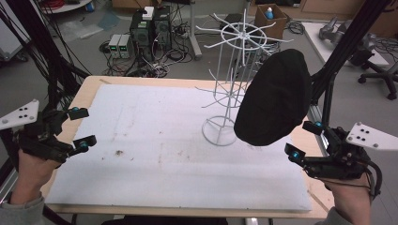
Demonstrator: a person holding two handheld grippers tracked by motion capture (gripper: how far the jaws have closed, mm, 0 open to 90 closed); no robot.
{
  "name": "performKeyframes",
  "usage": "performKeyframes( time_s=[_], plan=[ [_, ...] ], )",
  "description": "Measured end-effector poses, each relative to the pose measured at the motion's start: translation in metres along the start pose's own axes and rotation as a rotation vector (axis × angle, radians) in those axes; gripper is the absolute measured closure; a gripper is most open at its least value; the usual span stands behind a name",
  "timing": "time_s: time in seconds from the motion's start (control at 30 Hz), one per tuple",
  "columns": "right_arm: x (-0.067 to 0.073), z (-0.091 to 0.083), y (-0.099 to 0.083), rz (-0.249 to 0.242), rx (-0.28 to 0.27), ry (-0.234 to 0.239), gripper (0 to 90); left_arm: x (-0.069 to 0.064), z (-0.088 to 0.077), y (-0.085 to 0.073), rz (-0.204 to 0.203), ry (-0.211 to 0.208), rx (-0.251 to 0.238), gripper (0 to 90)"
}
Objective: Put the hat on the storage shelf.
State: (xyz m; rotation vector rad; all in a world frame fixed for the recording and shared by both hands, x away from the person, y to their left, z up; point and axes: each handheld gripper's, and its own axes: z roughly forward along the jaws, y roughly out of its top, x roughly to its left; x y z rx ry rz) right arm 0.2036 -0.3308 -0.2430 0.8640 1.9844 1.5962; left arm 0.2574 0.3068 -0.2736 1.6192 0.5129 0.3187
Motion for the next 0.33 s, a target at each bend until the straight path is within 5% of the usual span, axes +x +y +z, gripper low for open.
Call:
performKeyframes(
  time_s=[0.33],
  plan=[
    [-0.0033,-0.0025,-0.0025,0.008,-0.020,-0.019,9.9,-0.0014,0.0000,0.0021,0.002,0.003,-0.001,1.8]
  ],
)
